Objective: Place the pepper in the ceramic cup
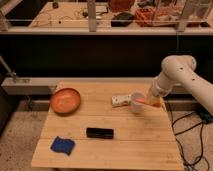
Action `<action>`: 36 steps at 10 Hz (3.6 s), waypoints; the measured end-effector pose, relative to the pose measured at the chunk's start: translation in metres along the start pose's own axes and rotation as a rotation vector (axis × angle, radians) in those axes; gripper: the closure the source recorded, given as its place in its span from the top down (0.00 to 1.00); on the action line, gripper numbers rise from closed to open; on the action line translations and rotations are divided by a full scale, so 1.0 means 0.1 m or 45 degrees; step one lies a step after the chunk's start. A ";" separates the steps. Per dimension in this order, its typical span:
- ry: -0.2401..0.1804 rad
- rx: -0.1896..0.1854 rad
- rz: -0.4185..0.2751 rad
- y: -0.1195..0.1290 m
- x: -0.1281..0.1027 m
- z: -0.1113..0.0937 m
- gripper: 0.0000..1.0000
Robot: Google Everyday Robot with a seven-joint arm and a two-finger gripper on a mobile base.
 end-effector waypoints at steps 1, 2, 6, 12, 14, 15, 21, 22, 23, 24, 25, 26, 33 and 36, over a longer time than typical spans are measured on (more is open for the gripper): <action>0.008 0.004 0.001 -0.03 0.00 0.00 0.00; 0.013 0.007 0.002 -0.05 0.00 0.00 0.00; 0.032 0.017 -0.007 -0.13 -0.07 -0.01 0.00; 0.048 0.028 -0.024 -0.19 -0.11 0.01 0.00; 0.053 0.030 -0.031 -0.21 -0.12 0.02 0.00; 0.054 0.031 -0.036 -0.22 -0.12 0.02 0.00; 0.061 0.039 -0.057 -0.30 -0.13 0.04 0.00; 0.062 0.041 -0.058 -0.30 -0.12 0.04 0.00; 0.062 0.042 -0.060 -0.31 -0.11 0.04 0.00; 0.063 0.043 -0.062 -0.33 -0.11 0.04 0.00; 0.064 0.043 -0.064 -0.34 -0.11 0.05 0.00; 0.064 0.044 -0.069 -0.35 -0.12 0.06 0.00; 0.071 0.056 -0.084 -0.42 -0.12 0.08 0.00; 0.077 0.063 -0.088 -0.44 -0.10 0.09 0.00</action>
